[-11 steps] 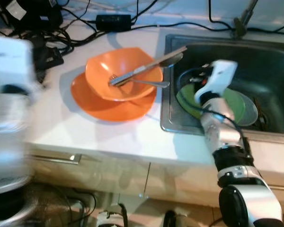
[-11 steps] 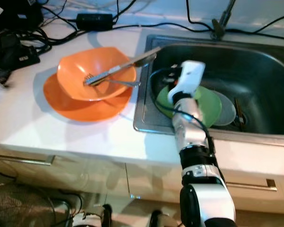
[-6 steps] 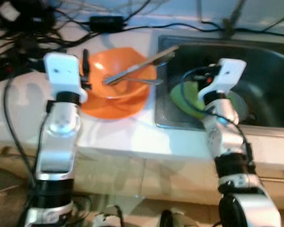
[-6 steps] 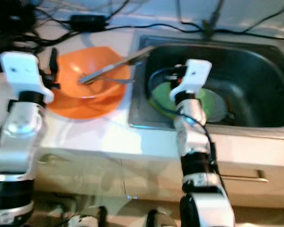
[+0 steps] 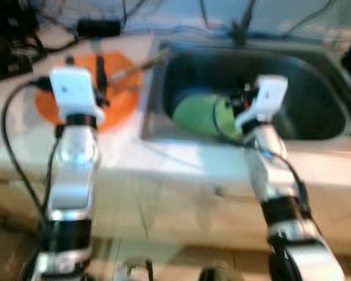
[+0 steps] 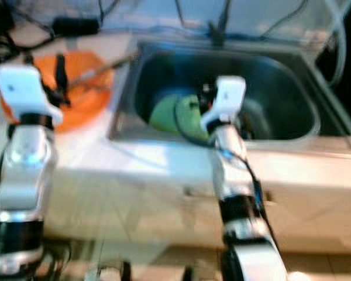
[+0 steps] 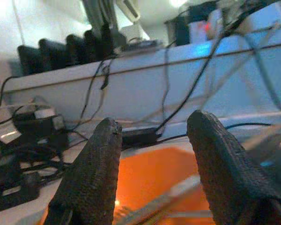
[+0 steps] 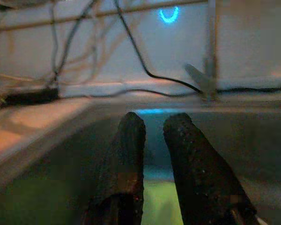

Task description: Kitchen organization

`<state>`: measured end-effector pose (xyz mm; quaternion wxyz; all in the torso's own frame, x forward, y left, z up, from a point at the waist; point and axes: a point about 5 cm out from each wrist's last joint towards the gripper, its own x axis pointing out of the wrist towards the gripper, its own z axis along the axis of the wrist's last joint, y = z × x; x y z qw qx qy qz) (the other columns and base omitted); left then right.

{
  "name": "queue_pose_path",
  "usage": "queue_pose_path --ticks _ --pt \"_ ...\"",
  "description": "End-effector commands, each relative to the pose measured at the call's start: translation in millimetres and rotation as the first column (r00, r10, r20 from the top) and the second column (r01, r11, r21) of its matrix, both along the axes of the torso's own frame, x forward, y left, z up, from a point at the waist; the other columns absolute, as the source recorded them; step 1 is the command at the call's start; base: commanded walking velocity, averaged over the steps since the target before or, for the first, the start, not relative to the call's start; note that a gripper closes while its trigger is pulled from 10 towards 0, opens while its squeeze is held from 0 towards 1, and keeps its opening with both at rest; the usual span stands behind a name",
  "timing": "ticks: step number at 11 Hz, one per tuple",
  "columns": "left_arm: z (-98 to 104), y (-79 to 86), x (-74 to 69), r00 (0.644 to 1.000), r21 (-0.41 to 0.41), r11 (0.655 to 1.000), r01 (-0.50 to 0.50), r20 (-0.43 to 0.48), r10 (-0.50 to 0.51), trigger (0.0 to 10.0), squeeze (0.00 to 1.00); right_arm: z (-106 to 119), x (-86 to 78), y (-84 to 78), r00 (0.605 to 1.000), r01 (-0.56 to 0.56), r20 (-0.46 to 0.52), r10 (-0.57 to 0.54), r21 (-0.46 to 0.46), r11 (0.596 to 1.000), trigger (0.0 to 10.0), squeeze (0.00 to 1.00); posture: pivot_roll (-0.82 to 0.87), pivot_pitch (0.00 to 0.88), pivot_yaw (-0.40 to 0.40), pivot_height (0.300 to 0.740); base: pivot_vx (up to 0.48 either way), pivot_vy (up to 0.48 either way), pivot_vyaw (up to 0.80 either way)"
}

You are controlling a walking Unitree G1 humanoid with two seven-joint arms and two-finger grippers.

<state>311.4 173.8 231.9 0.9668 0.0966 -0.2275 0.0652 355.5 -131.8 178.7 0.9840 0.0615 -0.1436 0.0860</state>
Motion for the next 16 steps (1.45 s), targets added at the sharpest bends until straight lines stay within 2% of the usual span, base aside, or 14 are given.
queue_pose_path --ticks 1,4,5,6,7,9,10,14,16 --pt "2.0 2.8 0.2 1.000 0.007 1.000 -0.013 0.012 0.013 10.0 0.00 4.1 0.5 1.1 1.000 -0.002 0.007 0.002 -0.010 1.000 10.0 0.00 0.15 0.095 -0.019 0.740 0.000 0.000 0.00" --pt "-0.5 6.9 5.0 1.000 0.054 0.999 -0.002 -0.022 0.003 10.0 0.00 3.9 0.4 0.2 1.000 -0.001 -0.003 0.000 -0.003 1.000 10.0 0.00 0.14 0.100 -0.020 0.740 0.000 0.000 0.00" --pt "-5.1 3.6 7.3 0.998 0.105 0.994 0.028 -0.064 -0.022 10.0 0.00 3.3 0.4 1.1 1.000 -0.004 -0.008 0.004 -0.011 1.000 10.0 0.00 0.14 0.100 -0.020 0.740 0.000 0.000 0.00" --pt "-12.6 -3.6 10.0 0.991 0.252 0.965 0.074 -0.125 -0.044 10.0 0.00 1.1 0.3 3.9 1.000 -0.012 -0.021 0.011 -0.035 0.999 10.0 0.00 0.14 0.101 -0.020 0.740 0.000 0.000 0.00" --pt "-15.2 -13.9 7.8 0.983 0.479 0.862 0.164 -0.149 -0.104 10.0 0.00 -0.4 -0.4 6.3 1.000 -0.014 -0.025 0.013 -0.023 1.000 10.0 0.00 0.14 0.103 -0.017 0.740 0.000 0.000 0.00" --pt "-9.8 -15.9 -4.5 0.974 0.657 0.719 0.225 -0.159 -0.159 10.0 0.00 -0.9 -1.6 10.5 0.999 -0.021 -0.028 0.022 0.016 1.000 10.0 0.00 0.14 0.107 -0.010 0.740 0.000 0.000 0.00" --pt "-8.6 -15.1 -9.3 0.975 0.703 0.676 0.223 -0.162 -0.153 10.0 0.00 -2.1 -1.8 13.0 0.999 -0.026 -0.033 0.026 0.027 0.999 10.0 0.00 0.15 0.112 -0.005 0.740 0.000 0.000 0.00" --pt "-9.8 -25.8 -0.8 0.967 0.766 0.590 0.256 -0.204 -0.153 10.0 0.00 -3.2 -1.3 16.0 0.999 -0.028 -0.040 0.029 0.043 0.999 10.0 0.00 0.14 0.108 0.003 0.740 0.000 0.000 0.00" --pt "-16.6 -34.3 12.8 0.964 0.800 0.538 0.265 -0.229 -0.133 10.0 0.00 -3.3 -1.4 17.0 0.999 -0.027 -0.038 0.029 0.045 0.999 10.0 0.00 0.13 0.095 0.012 0.740 0.000 0.000 0.00"
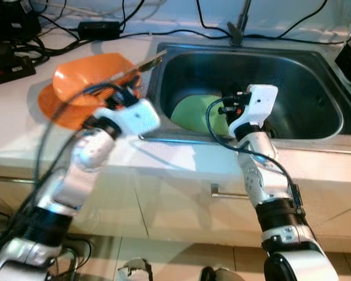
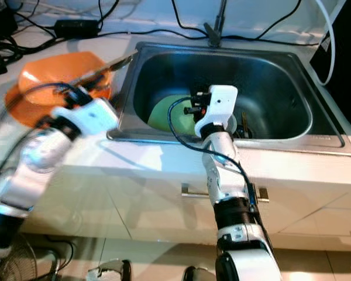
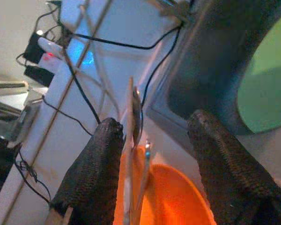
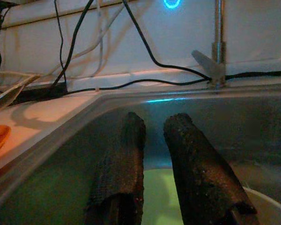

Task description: Kitchen organization

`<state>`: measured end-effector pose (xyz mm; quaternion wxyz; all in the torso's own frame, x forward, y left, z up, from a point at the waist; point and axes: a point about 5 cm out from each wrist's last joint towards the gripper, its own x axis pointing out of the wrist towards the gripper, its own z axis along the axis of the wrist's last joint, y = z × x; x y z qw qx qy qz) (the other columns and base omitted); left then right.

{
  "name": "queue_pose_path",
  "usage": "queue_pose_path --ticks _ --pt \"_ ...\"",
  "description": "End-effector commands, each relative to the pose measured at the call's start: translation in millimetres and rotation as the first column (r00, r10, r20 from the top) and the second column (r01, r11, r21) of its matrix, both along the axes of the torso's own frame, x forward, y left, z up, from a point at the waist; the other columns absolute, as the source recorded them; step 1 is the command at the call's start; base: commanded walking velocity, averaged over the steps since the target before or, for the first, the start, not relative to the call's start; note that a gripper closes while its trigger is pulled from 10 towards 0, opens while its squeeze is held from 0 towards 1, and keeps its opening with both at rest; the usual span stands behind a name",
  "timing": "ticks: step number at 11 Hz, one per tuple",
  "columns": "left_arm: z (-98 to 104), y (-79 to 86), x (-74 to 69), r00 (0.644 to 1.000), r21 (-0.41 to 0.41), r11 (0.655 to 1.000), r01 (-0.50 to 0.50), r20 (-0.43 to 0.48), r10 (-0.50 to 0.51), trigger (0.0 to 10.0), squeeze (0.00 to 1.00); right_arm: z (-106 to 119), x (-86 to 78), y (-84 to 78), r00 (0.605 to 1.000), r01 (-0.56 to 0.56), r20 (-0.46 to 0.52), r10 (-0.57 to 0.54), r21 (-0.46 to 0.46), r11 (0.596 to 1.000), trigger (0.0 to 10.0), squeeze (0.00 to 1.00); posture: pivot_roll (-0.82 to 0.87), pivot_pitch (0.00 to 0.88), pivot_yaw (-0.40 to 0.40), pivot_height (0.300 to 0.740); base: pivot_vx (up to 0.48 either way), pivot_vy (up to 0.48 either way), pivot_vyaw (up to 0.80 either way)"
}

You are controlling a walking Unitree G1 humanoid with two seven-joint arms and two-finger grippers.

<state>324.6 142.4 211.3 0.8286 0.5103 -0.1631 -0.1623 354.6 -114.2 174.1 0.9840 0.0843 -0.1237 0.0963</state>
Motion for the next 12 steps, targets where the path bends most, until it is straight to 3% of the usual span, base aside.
queue_pose_path --ticks 1,7,8,10,11,12 --pt "4.7 -4.1 3.0 1.000 0.023 1.000 0.011 0.019 -0.012 10.0 0.00 1.2 -0.6 0.3 1.000 0.001 0.003 -0.001 0.007 1.000 10.0 0.00 0.13 0.090 0.016 0.740 0.000 0.000 0.00" --pt "1.9 -13.0 28.0 0.998 0.075 0.995 -0.066 0.025 0.064 10.0 0.00 -0.3 -2.6 3.1 1.000 0.003 0.000 -0.003 0.019 1.000 10.0 0.00 0.12 0.087 0.028 0.740 0.000 0.000 0.00" --pt "4.9 -11.3 37.2 0.992 0.071 0.990 -0.118 0.041 0.116 10.0 0.00 -1.2 -3.5 3.0 1.000 0.005 -0.003 -0.005 0.019 1.000 10.0 0.00 0.11 0.108 0.028 0.740 0.000 0.000 0.00" --pt "2.9 -11.0 41.7 0.990 0.066 0.988 -0.136 0.036 0.134 3.9 0.00 -0.7 -3.7 2.5 1.000 0.006 -0.002 -0.006 0.020 1.000 10.0 0.00 0.11 0.116 0.029 0.740 0.000 0.000 0.00" --pt "1.8 -12.2 43.2 0.990 0.061 0.988 -0.138 0.032 0.137 0.0 0.00 -1.0 -4.3 1.9 1.000 0.008 -0.003 -0.008 0.019 1.000 10.0 0.00 0.10 0.120 0.028 0.740 0.000 0.000 0.00" --pt "1.1 -13.8 44.8 0.990 0.057 0.988 -0.141 0.032 0.140 0.0 0.00 -1.1 -4.6 1.2 1.000 0.010 -0.004 -0.010 0.019 1.000 10.0 0.00 0.10 0.123 0.027 0.740 0.000 0.000 0.00"
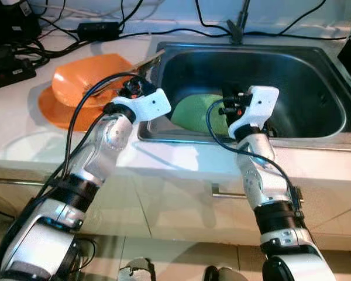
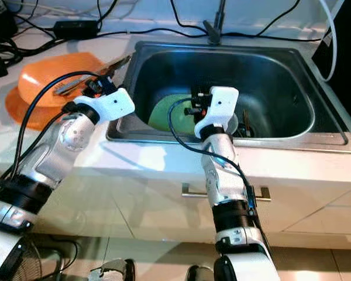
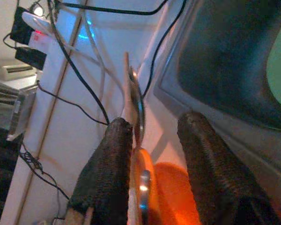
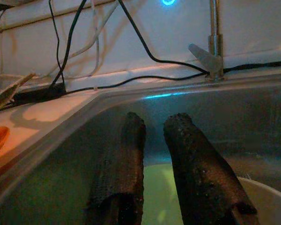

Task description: Kitchen organization

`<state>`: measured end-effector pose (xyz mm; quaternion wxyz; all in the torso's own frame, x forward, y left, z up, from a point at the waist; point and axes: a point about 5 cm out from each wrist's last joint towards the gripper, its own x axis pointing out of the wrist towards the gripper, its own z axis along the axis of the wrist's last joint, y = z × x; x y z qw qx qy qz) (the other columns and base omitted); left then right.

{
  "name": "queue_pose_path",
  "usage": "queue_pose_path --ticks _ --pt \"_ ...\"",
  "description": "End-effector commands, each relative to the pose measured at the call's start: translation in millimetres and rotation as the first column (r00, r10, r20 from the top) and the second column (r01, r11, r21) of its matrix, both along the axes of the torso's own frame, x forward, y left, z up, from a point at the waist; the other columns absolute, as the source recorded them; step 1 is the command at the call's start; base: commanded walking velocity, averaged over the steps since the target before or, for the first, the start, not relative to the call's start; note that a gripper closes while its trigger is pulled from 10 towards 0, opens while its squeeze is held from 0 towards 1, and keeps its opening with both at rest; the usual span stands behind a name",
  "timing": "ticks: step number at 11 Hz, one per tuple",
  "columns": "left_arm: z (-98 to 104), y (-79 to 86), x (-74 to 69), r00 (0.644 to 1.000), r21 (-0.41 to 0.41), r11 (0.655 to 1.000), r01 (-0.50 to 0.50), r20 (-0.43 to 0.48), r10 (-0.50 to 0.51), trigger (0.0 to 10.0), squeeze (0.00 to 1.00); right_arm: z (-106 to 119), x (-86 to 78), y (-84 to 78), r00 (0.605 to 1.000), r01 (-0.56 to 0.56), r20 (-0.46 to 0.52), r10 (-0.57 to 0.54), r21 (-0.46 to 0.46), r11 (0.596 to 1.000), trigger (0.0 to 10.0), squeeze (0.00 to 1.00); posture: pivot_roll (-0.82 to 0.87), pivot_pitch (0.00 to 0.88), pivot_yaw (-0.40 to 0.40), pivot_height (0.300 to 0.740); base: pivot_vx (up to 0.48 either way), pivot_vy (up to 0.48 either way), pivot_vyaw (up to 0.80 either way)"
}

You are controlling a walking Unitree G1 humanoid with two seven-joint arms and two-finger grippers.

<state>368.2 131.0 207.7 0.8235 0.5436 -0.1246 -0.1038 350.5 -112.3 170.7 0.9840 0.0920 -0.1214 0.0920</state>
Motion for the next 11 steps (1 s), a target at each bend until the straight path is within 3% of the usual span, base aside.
queue_pose_path --ticks 1,11 --pt "4.9 -2.5 1.8 1.000 0.001 1.000 0.001 0.020 -0.001 0.0 0.00 2.5 -0.5 -1.1 1.000 0.004 0.002 -0.004 0.002 1.000 10.0 0.00 0.10 0.124 0.027 0.740 0.000 0.000 0.00" --pt "22.4 1.1 0.1 0.996 0.000 0.999 -0.040 0.076 0.040 0.0 0.00 8.5 4.6 0.2 1.000 0.000 0.013 0.000 0.006 1.000 10.0 0.00 0.12 0.096 0.021 0.740 0.000 0.000 0.00"
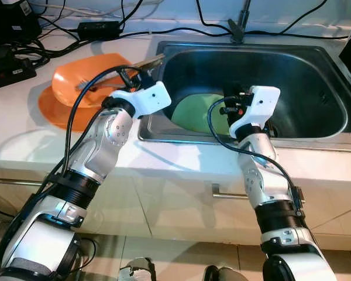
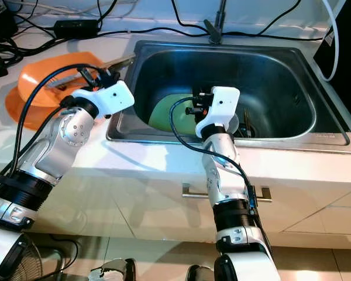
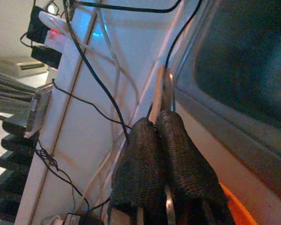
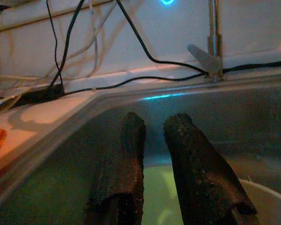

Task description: Kitchen organization

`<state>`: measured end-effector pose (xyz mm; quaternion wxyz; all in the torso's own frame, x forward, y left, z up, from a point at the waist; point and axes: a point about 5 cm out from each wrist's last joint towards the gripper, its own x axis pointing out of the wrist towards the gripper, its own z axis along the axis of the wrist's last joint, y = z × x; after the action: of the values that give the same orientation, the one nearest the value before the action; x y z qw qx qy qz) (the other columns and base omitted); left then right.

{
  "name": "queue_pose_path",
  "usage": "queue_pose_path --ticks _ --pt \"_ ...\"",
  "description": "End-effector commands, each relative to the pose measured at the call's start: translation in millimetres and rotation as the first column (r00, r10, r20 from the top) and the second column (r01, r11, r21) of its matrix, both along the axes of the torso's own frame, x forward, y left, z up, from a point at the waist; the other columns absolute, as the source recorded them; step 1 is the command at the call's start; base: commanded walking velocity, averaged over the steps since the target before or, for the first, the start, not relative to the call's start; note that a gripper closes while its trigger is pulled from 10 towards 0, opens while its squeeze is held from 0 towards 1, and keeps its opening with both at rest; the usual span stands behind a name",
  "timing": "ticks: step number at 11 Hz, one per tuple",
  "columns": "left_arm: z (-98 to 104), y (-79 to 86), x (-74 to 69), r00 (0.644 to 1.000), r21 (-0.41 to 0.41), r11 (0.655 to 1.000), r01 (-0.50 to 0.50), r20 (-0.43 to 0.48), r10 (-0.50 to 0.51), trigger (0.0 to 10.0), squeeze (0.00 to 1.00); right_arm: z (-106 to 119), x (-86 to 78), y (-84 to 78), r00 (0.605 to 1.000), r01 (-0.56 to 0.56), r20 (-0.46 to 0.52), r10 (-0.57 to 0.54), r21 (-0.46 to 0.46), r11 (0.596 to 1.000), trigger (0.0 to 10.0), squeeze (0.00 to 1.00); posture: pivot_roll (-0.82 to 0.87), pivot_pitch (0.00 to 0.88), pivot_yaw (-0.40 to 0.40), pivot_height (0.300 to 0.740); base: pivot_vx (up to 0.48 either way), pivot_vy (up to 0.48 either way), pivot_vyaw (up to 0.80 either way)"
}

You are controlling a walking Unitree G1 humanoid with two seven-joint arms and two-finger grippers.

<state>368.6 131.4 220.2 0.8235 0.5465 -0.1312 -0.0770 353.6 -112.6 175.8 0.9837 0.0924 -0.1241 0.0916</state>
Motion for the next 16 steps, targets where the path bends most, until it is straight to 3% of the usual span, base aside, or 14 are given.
queue_pose_path --ticks 1,2,5,7,9,10,11,14,15,16 --pt "9.8 1.8 -0.9 1.000 -0.019 1.000 -0.005 0.029 0.005 0.0 0.00 3.1 2.2 1.1 1.000 -0.002 0.006 0.002 0.005 1.000 10.0 0.00 0.12 0.098 0.019 0.740 0.000 0.000 0.00" --pt "16.9 0.0 -3.2 1.000 -0.173 0.985 0.015 0.008 -0.014 10.0 0.00 3.1 2.1 2.9 1.000 -0.013 0.005 0.013 0.000 1.000 10.0 0.00 0.12 0.097 0.017 0.740 0.000 0.000 0.00" --pt "31.1 -0.5 -7.3 0.997 -0.408 0.911 0.050 -0.037 -0.072 10.0 0.00 3.3 2.7 1.8 1.000 -0.019 0.004 0.019 -0.009 1.000 10.0 0.00 0.13 0.099 0.007 0.740 0.000 0.000 0.00" --pt "46.9 -1.0 -11.7 0.992 -0.486 0.870 0.085 -0.038 -0.118 10.0 0.00 2.5 3.4 1.9 1.000 -0.022 0.000 0.022 -0.010 1.000 10.0 0.00 0.13 0.098 0.004 0.740 0.000 0.000 0.00" --pt "75.1 1.5 -20.2 0.982 -0.611 0.781 0.131 -0.030 -0.188 10.0 0.00 2.3 4.8 4.5 0.999 -0.037 -0.004 0.037 -0.010 0.999 10.0 0.00 0.14 0.091 -0.001 0.740 0.000 0.000 0.00" --pt "79.5 2.4 -21.5 0.980 -0.632 0.763 0.135 -0.026 -0.195 10.0 0.00 2.5 5.3 4.7 0.999 -0.039 -0.004 0.039 -0.011 0.999 10.0 0.00 0.15 0.090 -0.002 0.740 0.000 0.000 0.00" --pt "91.4 6.1 -25.5 0.976 -0.683 0.715 0.151 -0.013 -0.218 10.0 0.00 3.0 6.5 7.1 0.999 -0.047 -0.004 0.047 -0.011 0.999 10.0 0.00 0.16 0.084 -0.007 0.740 0.000 0.000 0.00" --pt "114.6 12.0 -33.9 0.970 -0.735 0.650 0.194 0.043 -0.241 10.0 0.00 4.0 8.5 9.1 0.998 -0.060 -0.001 0.060 -0.013 0.998 10.0 0.00 0.16 0.074 -0.011 0.740 0.000 0.000 0.00" --pt "128.9 9.7 -40.6 0.953 -0.780 0.579 0.239 0.075 -0.293 10.0 0.00 4.2 9.5 9.7 0.998 -0.064 -0.001 0.064 -0.014 0.998 10.0 0.00 0.17 0.067 -0.012 0.740 0.000 0.000 0.00" --pt "132.1 6.9 -42.8 0.938 -0.804 0.533 0.263 0.085 -0.335 10.0 0.00 4.2 10.2 10.9 0.998 -0.069 0.000 0.069 -0.014 0.998 10.0 0.00 0.17 0.063 -0.011 0.740 0.000 0.000 0.00"
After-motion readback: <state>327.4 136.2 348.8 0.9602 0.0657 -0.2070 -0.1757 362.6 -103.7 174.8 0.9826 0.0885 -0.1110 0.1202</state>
